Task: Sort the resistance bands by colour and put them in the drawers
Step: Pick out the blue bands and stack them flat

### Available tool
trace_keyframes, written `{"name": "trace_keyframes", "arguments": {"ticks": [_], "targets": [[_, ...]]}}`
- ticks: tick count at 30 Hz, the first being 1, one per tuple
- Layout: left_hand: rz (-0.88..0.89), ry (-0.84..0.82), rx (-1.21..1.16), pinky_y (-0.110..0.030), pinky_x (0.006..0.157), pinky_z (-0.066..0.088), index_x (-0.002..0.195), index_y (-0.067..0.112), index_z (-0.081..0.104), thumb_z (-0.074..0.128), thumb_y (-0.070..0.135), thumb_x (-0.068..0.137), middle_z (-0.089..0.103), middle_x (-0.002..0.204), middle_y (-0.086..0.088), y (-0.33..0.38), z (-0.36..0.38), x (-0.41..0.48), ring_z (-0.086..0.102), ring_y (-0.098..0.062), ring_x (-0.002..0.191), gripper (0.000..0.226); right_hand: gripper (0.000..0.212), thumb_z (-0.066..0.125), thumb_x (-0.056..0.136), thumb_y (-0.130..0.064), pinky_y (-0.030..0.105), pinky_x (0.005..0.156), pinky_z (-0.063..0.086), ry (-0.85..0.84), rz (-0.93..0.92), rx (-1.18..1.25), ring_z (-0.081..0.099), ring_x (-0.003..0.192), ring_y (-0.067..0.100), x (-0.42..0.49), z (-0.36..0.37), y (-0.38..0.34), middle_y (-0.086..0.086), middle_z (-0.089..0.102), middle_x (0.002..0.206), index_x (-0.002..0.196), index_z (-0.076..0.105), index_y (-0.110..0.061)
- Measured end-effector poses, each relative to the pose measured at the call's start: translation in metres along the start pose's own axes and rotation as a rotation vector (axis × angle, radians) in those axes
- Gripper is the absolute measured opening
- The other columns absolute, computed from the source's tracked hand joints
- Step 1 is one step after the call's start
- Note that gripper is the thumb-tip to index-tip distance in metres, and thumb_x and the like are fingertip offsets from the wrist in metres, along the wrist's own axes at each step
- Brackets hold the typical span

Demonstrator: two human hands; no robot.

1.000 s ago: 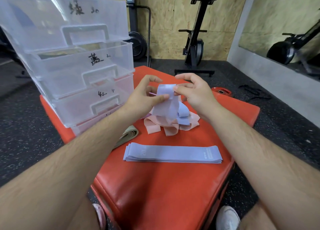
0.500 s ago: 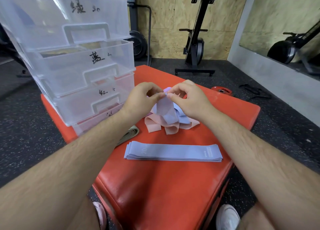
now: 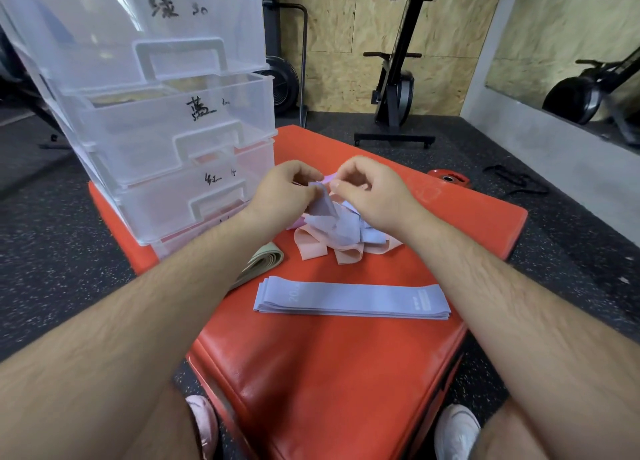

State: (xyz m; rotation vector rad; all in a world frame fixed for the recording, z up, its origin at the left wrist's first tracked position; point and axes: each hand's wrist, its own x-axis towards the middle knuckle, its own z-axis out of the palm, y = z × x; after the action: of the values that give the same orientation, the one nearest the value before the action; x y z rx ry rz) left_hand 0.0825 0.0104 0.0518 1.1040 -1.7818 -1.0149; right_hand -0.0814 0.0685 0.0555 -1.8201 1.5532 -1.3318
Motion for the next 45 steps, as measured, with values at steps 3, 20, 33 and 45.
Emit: {"name": "trace_keyframes", "arguments": {"ticks": [3,20,33,45], "targets": [[0.154,-0.05,0.149,-0.023,0.067,0.053,0.101,0.018,0.07,0.062,0.004,0.089,0.069,0.089,-0.003,0.002,-0.005,-0.007,0.061,-0.005,0.072,0.02,0.025,0.062,0.095,-0.009,0.004,0.081,0.044,-0.107,0.006,-0.039,0.058,0.105,0.001,0.008,-0.001,0.004,-0.004,0.065,0.118,0.12,0.061,-0.016],[-0.012,0.044,-0.138,-0.027,0.072,0.053,0.084,0.026,0.075,0.067,0.005,0.087,0.07,0.091,-0.002,-0.024,-0.048,-0.003,0.063,-0.016,0.082,0.023,0.013,0.076,0.084,-0.027,0.033,0.079,0.049,-0.368,0.19,-0.451,0.061,0.091,0.016,0.004,-0.03,0.035,-0.007,0.068,0.094,0.089,0.065,-0.022],[-0.171,-0.042,-0.047,-0.038,0.086,0.057,0.086,0.016,0.072,0.068,-0.001,0.085,0.071,0.092,-0.011,-0.054,-0.046,-0.022,0.066,-0.022,0.084,0.018,0.007,0.067,0.094,-0.026,0.035,0.076,0.048,-0.398,0.353,-0.58,0.057,0.079,0.014,-0.045,-0.11,0.059,-0.003,0.066,0.087,0.095,0.067,-0.02],[0.057,-0.214,0.645,-0.013,0.075,0.041,0.09,0.011,0.076,0.069,-0.001,0.077,0.073,0.1,-0.001,-0.085,-0.03,-0.059,0.064,-0.017,0.091,0.02,0.014,0.072,0.089,-0.009,0.025,0.061,0.053,-0.546,0.504,-0.542,0.062,0.057,0.0,-0.085,-0.103,0.082,0.0,0.068,0.083,0.101,0.07,-0.015]]}}
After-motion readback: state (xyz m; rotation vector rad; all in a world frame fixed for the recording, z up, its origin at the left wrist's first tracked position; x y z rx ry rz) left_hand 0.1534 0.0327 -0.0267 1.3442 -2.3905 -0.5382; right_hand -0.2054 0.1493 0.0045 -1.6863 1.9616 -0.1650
